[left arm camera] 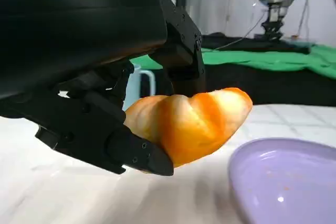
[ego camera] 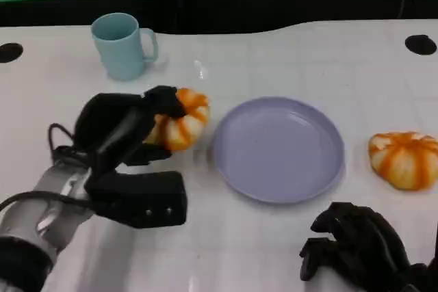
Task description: Grasp the bread from the table and place it into the plate.
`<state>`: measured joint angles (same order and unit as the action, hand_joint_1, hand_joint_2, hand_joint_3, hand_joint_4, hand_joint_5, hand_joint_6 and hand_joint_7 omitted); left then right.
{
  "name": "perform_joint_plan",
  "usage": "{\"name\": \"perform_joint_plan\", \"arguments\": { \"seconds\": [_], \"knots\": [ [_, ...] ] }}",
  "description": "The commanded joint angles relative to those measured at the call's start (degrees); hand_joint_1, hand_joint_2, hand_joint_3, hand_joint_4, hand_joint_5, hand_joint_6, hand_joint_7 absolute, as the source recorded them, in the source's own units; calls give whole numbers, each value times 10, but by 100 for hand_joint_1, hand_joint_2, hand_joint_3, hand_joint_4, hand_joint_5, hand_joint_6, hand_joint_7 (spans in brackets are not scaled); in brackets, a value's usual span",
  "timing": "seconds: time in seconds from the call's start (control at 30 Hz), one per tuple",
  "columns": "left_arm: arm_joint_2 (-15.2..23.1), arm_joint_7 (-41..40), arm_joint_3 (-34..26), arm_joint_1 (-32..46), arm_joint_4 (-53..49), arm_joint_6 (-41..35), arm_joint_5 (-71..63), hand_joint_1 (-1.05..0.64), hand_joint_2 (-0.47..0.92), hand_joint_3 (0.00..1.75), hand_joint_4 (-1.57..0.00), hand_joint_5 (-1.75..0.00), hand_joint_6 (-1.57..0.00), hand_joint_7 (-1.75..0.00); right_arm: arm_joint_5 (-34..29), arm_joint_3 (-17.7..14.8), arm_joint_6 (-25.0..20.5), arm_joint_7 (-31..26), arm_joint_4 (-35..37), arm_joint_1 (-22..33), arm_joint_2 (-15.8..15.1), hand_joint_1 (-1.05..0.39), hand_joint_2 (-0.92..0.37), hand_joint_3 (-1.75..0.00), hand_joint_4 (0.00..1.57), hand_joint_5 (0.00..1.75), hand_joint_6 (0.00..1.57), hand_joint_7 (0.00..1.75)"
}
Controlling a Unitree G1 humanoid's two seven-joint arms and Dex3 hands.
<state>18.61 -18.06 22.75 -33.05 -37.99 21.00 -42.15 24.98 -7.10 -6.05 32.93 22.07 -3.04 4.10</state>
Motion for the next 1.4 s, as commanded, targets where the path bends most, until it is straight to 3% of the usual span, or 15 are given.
{"name": "perform_joint_plan", "arguments": {
  "seconds": [0.03,0.07,0.2,0.27,0.4,0.63,0.77,0.8,0.87,0.97,1.07,1.13,1.27,1.33,1.4],
  "knots": [
    [-21,-3,12,-36,-16,14,1,-31,86,25,-79,-175,-64,-163,7,-2,-3,5,-3,8,-2,-105,-70,0,157,79,157,40],
    [-27,-2,14,-41,-19,18,2,-31,85,28,-80,-175,-66,-156,8,-2,-2,7,-3,8,-1,-105,-70,0,157,78,157,39],
    [-49,-4,32,-63,-36,18,-9,-31,72,56,-82,-175,-99,-82,8,0,-1,12,-5,12,-2,-105,-70,0,157,78,157,39],
    [-65,-2,42,-73,-48,17,-11,-32,66,71,-82,-175,-82,-128,10,-1,-7,9,-10,14,0,-105,-70,0,157,77,157,39],
    [-86,2,57,-93,-71,21,-12,-32,62,83,-83,-175,-66,-169,9,1,-8,9,-16,18,0,-104,-70,0,157,77,157,39],
    [-127,-5,89,-127,-125,22,-24,-33,54,98,-87,-175,-70,-163,6,6,-6,4,-27,25,1,-104,-71,-1,157,77,157,38],
    [-152,-5,101,-144,-161,12,-29,-33,53,103,-88,-175,-75,-141,3,8,-3,6,-30,27,1,-105,-72,-1,157,77,157,38],
    [-158,-7,103,-148,-170,11,-29,-32,54,101,-88,-175,-77,-126,4,8,-2,5,-30,28,2,-105,-72,-1,157,77,157,38],
    [-165,-10,107,-153,-185,11,-28,-32,56,99,-89,-175,-79,-118,5,8,-2,5,-32,30,3,-104,-72,-1,157,77,157,38],
    [-169,0,111,-162,-201,15,-25,-31,62,96,-84,-175,-72,-131,0,11,2,4,-34,32,2,-104,-73,-1,157,77,157,38],
    [-170,35,112,-171,-211,15,-16,-33,74,84,-71,-163,-67,-121,1,12,-1,3,-39,35,3,-104,-73,-1,157,77,157,38],
    [-167,57,117,-178,-211,10,-20,-38,87,57,-66,-140,-61,-95,2,13,-3,3,-41,37,3,-103,-73,-1,157,76,157,37],
    [-163,94,127,-187,-206,-5,-28,-42,92,42,-55,-138,-53,-66,3,15,-4,1,-45,39,3,-103,-72,0,157,75,157,37],
    [-161,122,137,-194,-200,-24,-37,-51,92,38,-42,-115,-42,-37,4,15,-5,2,-44,38,3,-103,-73,-1,157,75,157,36],
    [-159,141,144,-197,-193,-38,-41,-64,92,36,-32,-78,-32,-16,5,15,-5,1,-44,38,3,-103,-72,0,157,75,157,36]
  ]
}}
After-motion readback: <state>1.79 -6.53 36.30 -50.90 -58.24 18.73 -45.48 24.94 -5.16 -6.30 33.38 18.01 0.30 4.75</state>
